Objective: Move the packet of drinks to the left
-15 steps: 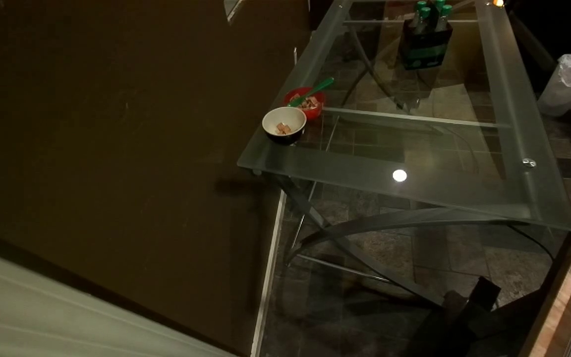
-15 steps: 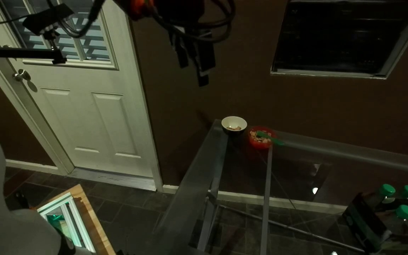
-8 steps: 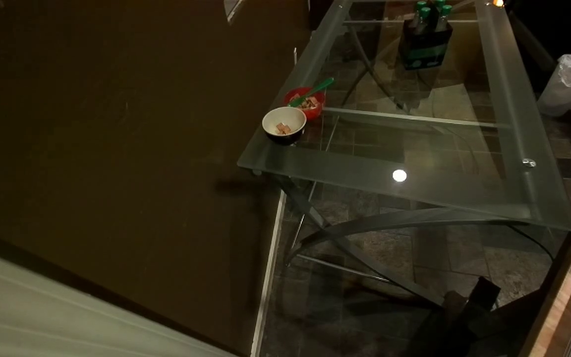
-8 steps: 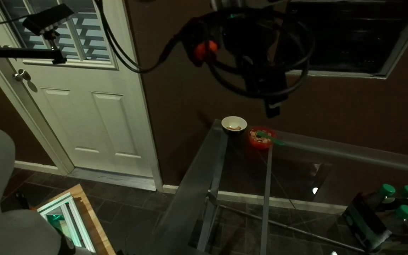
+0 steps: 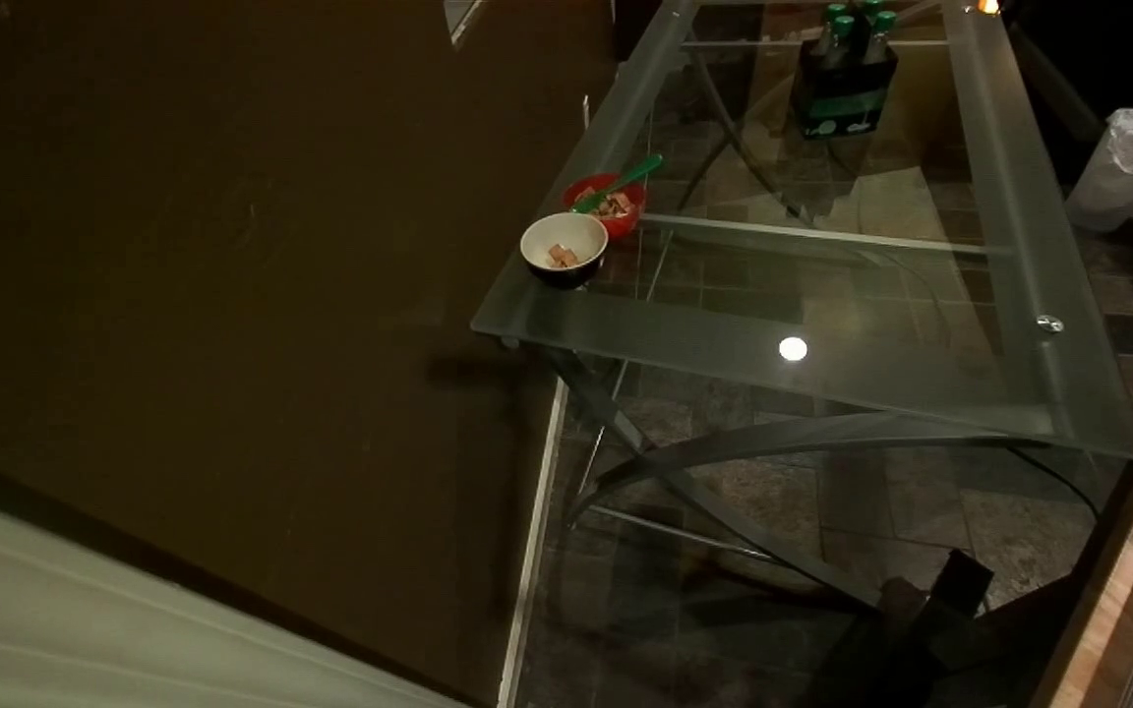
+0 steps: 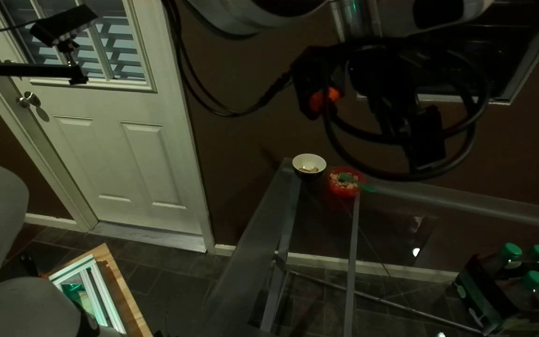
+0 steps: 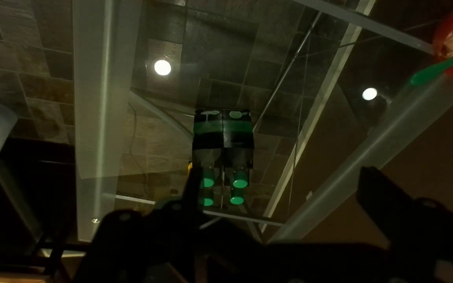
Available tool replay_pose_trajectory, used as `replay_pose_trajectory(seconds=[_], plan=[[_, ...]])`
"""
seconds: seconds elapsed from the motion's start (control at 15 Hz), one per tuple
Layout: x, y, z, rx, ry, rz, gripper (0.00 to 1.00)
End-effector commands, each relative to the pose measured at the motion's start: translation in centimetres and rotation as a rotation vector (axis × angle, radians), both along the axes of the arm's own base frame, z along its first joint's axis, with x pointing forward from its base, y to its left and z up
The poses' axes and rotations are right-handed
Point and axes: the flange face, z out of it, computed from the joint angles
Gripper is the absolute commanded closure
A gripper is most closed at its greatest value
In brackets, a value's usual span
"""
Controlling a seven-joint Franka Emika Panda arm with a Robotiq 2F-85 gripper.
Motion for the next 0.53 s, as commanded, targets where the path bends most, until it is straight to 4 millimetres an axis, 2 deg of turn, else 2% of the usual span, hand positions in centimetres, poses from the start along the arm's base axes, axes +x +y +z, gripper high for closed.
replay_pose_trajectory(seconds=[0.0, 0.33, 0.47], plan=[[0.03, -0.03, 0.08, 0.000, 0.000, -0.001, 0.00], [0.04, -0.03, 0.10, 0.001, -0.002, -0.004, 0.00], [0.96, -0.70, -0.17, -0.002, -0.008, -0.067, 0.00]])
